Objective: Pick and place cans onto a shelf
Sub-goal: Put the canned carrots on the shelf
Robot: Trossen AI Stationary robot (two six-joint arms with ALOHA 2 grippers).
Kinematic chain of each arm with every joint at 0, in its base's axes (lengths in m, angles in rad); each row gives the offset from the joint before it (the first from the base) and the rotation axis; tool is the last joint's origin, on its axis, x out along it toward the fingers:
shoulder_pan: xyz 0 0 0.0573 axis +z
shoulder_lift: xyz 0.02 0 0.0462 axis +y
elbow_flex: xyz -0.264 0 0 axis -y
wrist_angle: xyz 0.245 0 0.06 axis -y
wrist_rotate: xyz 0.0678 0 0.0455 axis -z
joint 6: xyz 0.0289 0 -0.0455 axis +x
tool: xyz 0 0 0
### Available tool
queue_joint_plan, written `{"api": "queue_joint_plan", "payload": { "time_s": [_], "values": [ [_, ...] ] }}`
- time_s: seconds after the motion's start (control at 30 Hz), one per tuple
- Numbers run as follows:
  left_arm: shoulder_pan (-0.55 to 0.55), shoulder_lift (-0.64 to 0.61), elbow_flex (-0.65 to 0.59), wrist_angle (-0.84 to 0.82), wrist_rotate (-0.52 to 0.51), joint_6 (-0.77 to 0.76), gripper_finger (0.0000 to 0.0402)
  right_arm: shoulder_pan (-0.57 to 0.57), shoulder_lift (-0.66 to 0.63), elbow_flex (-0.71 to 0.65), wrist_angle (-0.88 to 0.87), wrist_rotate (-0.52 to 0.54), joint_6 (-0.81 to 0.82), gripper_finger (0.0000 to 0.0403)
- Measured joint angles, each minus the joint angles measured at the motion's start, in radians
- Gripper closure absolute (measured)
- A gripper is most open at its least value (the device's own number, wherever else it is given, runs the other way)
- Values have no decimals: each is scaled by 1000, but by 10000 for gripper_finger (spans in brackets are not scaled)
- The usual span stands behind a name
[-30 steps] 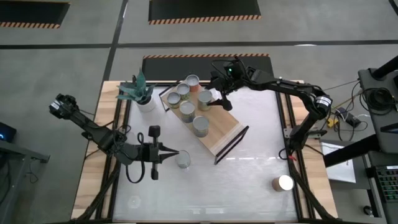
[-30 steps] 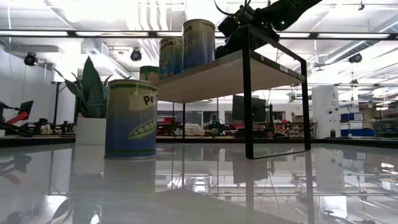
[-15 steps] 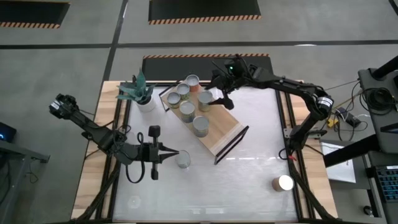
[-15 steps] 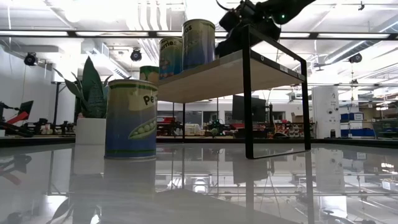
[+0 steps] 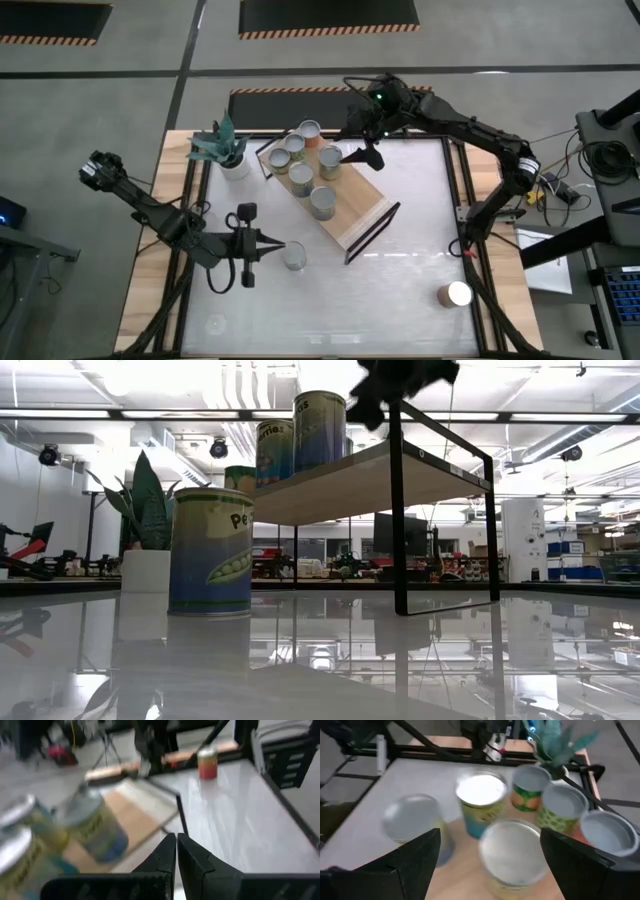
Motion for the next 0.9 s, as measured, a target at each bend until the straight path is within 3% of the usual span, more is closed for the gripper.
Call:
{"api": "queue_joint_plan", "payload": {
  "time_s": [0.13, 0.4, 0.5, 0.8, 0.9],
  "values": [
    [-2, 14, -1, -95, 0, -126, 402, 65, -48, 32, -87, 70, 18, 76],
    [-33, 30, -1, -116, 1, -159, 402, 173, -121, -41, -204, 394, 78, 95],
    [-33, 30, -1, -122, 1, -158, 402, 171, -113, -83, -207, 412, 107, 143],
    [-32, 30, -1, -124, 1, -132, 402, 151, -35, -155, -76, 429, 131, 350],
    [-32, 30, -1, -124, 1, -132, 402, 152, -13, -155, -52, 452, 119, 387]
  ]
}}
